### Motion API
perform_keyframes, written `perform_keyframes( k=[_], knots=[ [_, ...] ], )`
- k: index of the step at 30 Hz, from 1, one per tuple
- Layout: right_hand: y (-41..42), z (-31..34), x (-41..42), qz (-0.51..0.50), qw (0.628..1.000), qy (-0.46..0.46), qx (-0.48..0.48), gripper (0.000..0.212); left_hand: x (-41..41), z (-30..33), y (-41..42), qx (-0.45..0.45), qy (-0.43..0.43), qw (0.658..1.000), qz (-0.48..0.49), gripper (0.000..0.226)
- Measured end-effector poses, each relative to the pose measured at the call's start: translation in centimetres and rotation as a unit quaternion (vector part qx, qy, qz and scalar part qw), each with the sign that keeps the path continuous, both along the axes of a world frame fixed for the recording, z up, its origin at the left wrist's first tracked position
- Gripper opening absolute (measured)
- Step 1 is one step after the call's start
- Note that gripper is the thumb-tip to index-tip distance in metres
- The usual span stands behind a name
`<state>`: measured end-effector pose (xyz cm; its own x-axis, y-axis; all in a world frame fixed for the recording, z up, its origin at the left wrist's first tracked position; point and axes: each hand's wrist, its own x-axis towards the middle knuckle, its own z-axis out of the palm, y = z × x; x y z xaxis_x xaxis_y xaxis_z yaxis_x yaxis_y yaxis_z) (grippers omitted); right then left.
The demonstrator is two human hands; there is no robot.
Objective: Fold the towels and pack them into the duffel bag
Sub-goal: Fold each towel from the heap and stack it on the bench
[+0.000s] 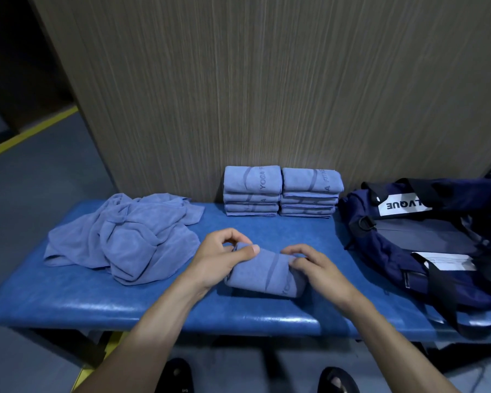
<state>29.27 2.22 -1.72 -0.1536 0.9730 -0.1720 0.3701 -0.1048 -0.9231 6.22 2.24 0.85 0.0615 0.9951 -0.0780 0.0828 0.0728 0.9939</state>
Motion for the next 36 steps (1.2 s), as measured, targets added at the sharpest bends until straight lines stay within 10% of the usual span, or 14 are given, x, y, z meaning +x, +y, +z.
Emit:
perform_keyframes(
  k=[9, 16, 26, 36],
  knots=[
    [3.1, 2.3, -2.6, -0.032, 0.938, 0.319, -0.134, 0.064, -1.1, 1.3, 4.1, 0.028, -0.082, 0.996, 0.019, 0.023],
    [6.1, 2.2, -4.5, 0.002, 0.974, 0.202, -0.098, 0.027, -2.8, 0.4, 7.7, 0.018, -0.031, 0.996, 0.078, 0.025],
    [7.2, 2.2, -5.9, 0.166, 0.968, 0.073, -0.171, 0.041, -2.0, -0.7, 10.8, 0.085, 0.092, 0.979, -0.162, 0.038],
    [9.9, 1.5, -5.9, -0.043, 0.933, 0.25, -0.256, 0.028, -3.3, -2.0, 13.3, 0.09, 0.133, 0.987, 0.03, 0.011]
  ],
)
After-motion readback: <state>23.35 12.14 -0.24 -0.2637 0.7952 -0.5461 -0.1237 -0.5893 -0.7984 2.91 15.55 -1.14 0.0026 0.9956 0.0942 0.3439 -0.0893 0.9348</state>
